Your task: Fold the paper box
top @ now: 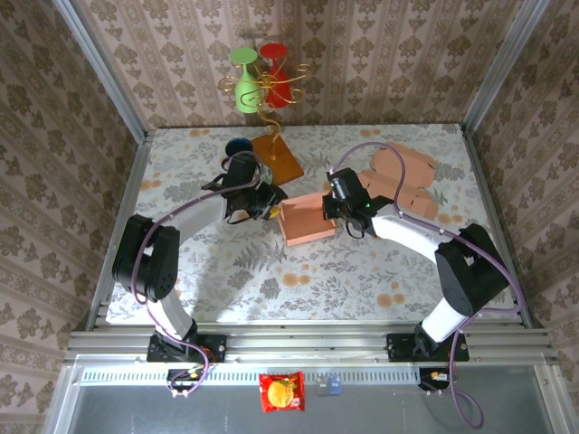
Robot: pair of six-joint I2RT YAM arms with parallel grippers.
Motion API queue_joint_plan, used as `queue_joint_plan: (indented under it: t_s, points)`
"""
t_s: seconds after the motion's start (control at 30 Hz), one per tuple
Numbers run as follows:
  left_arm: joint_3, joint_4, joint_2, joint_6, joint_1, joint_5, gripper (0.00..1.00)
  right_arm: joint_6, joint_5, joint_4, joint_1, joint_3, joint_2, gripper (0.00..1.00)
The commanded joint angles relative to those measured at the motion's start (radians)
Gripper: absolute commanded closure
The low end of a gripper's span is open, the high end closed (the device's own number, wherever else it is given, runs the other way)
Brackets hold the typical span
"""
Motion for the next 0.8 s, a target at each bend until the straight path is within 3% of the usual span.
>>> queue_joint_plan:
  t_s: [0.0,0.23,0.5,0.67,0.77]
  points:
    - [-0.011,0.069,-0.003,0.071,-0.014,-0.007,0.63,-0.025,-0.026,0.067,0.012,-0.057,-0.043,1.00]
    - [-0.087,0.139,-0.012,0.087,-0.019,-0.024,0.68,-0.034,-0.004,0.082,0.033,-0.121,-0.074,1.00]
    - [-0.111,0.142,-0.025,0.122,-0.023,-0.047,0.69,-0.022,0.012,0.025,0.046,-0.105,-0.090,0.92]
    - [-0.112,0.121,-0.030,0.160,-0.030,-0.066,0.71,0.024,0.021,-0.062,0.046,-0.077,-0.112,0.84]
    - [-0.119,0.117,-0.034,0.168,-0.031,-0.073,0.71,0.056,0.000,-0.098,0.046,-0.075,-0.137,0.74]
